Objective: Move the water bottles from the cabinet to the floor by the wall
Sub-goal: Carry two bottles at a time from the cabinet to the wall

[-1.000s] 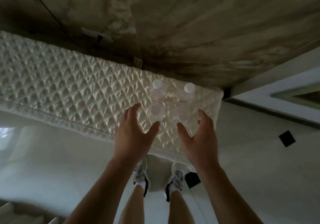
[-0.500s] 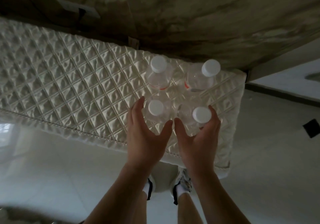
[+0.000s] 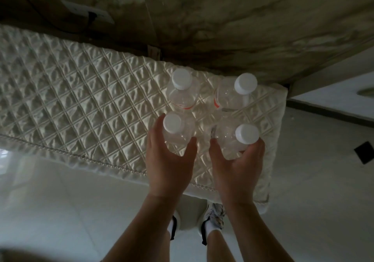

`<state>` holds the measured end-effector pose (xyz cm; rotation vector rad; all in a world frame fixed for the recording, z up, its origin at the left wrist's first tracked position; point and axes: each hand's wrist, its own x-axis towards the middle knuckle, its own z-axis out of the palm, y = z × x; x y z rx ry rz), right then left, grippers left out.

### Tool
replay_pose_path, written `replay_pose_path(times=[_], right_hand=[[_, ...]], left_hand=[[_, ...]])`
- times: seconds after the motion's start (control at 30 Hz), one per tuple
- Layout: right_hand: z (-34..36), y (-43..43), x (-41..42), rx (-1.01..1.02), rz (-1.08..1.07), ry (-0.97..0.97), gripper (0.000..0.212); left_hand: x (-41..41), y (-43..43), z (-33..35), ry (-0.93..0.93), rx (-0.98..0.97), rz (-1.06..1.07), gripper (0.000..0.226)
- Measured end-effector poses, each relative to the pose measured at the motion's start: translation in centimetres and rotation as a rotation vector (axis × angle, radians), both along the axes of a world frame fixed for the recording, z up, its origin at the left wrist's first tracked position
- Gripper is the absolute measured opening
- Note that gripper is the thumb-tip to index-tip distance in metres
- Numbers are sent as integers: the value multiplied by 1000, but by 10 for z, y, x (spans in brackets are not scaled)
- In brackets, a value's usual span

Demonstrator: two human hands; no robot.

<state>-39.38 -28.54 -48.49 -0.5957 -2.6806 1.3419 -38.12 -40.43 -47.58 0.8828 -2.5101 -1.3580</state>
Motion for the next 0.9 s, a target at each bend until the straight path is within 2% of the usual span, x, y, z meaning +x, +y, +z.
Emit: replay_pose_path(times=[0.23,0.47,0.9], right_hand=[[23,8,0,7,61,23,74],[76,14,6,-3,111,66,71],[222,27,19,-67,207,166,65]], left_hand=[[3,-2,35,-6,-28,32,66],[7,-4,87,43,-25,32,61],[25,-8,238,188,-26,28,60]])
